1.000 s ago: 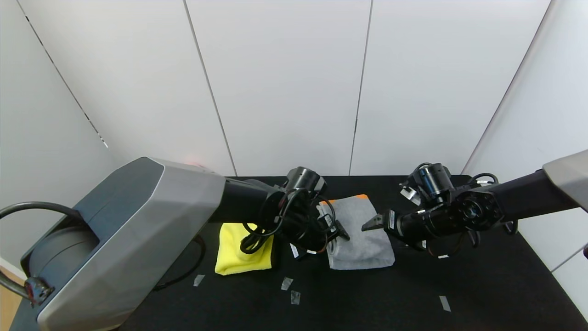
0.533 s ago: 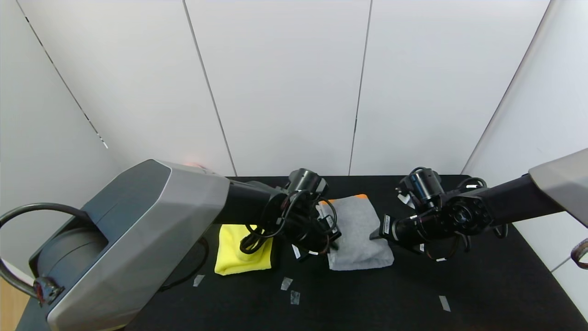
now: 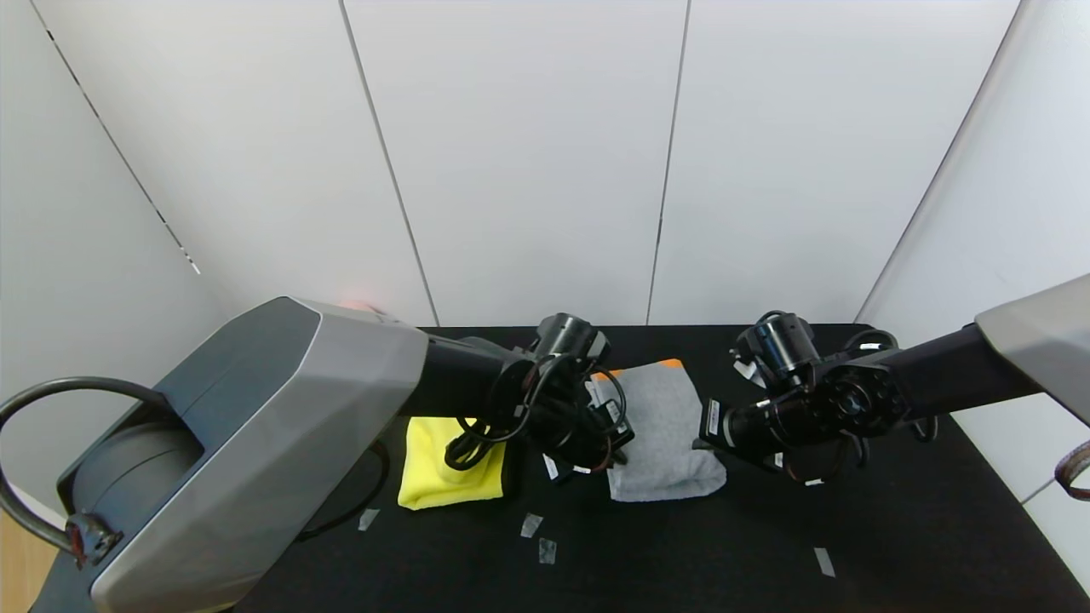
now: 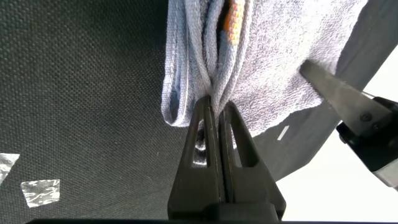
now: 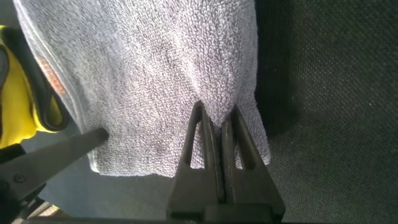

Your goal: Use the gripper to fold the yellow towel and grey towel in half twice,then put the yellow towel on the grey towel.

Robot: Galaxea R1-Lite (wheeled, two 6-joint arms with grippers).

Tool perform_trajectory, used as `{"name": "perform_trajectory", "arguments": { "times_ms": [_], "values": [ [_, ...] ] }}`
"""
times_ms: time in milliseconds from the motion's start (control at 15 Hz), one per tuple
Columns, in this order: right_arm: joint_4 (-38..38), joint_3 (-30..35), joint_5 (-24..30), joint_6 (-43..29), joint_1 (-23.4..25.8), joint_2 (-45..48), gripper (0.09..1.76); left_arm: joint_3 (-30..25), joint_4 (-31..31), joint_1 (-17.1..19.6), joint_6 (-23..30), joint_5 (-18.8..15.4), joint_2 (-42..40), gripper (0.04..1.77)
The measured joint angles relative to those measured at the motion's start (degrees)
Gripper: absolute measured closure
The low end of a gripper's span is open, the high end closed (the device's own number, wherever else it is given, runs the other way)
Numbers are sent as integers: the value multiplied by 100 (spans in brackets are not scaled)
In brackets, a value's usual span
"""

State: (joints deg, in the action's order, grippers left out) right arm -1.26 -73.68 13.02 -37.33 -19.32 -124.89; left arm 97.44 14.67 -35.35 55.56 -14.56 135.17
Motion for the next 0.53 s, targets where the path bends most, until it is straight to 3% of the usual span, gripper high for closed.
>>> {"name": "perform_trajectory", "arguments": {
  "times_ms": [533],
  "values": [
    [11, -63, -2, 252, -146, 364, 173, -20, 6, -61, -6, -2, 35, 170]
  ]
}}
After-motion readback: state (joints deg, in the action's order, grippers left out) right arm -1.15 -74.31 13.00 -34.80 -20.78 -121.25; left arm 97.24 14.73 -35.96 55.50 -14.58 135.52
